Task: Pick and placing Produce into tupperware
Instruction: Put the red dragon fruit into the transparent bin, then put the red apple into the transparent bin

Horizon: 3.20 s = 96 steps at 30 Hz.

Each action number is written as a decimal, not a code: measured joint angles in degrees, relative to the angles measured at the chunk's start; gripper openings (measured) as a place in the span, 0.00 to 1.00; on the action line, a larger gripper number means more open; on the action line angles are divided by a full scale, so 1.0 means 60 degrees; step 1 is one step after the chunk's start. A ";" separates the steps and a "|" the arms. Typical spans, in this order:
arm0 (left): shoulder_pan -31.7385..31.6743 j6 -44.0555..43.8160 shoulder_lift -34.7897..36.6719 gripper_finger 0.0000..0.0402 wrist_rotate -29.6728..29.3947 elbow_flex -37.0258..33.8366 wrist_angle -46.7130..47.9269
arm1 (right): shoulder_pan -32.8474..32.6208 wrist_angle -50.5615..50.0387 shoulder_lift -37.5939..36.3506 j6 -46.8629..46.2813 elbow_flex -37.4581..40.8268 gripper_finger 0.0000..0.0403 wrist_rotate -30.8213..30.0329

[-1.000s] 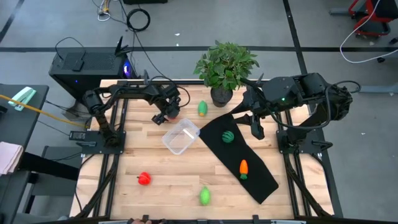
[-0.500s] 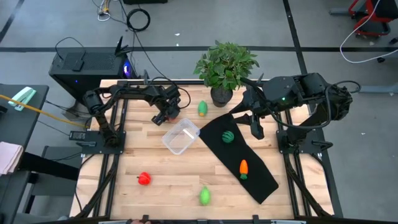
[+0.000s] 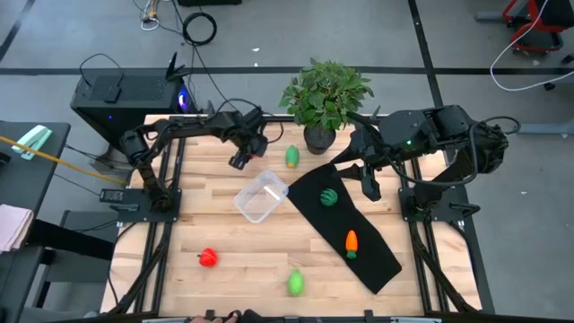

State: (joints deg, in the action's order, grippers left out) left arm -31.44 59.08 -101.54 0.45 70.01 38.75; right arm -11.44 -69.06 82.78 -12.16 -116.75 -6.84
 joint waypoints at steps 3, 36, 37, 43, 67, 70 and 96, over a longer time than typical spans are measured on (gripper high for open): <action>0.0000 -0.0134 0.0012 0.55 0.0047 0.0577 0.0408 | 0.0000 -0.0004 0.0000 0.0040 0.0000 0.39 0.0001; 0.3084 -0.5039 0.0139 0.57 0.1660 0.4527 0.5111 | -0.0118 -0.0386 -0.0412 0.0542 0.0007 0.39 0.0001; 0.3210 -0.5130 0.0139 0.57 0.1659 0.4528 0.5097 | -0.0156 -0.0385 -0.0409 0.0553 0.0007 0.39 0.0005; 0.3671 -0.5782 0.0135 0.59 0.1448 0.4525 0.4889 | -0.0418 -0.0386 -0.0404 0.0557 0.0007 0.39 0.0005; 0.3884 -0.6762 -0.0007 0.57 0.1176 0.1931 0.3675 | -0.1002 -0.0342 -0.0397 0.0338 0.0007 0.39 -0.0141; 0.3887 -0.6823 -0.0007 0.61 0.1180 0.1826 0.3670 | -0.1002 -0.0340 -0.0397 0.0338 0.0007 0.39 -0.0144; 0.4069 -0.7773 0.0608 0.66 0.1307 0.1833 0.2493 | -0.0994 -0.0340 -0.0397 0.0377 0.0000 0.39 -0.0143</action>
State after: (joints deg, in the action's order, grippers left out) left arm -7.03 12.44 -97.89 8.30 81.01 53.71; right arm -17.41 -71.10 80.40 -9.90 -116.75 -7.70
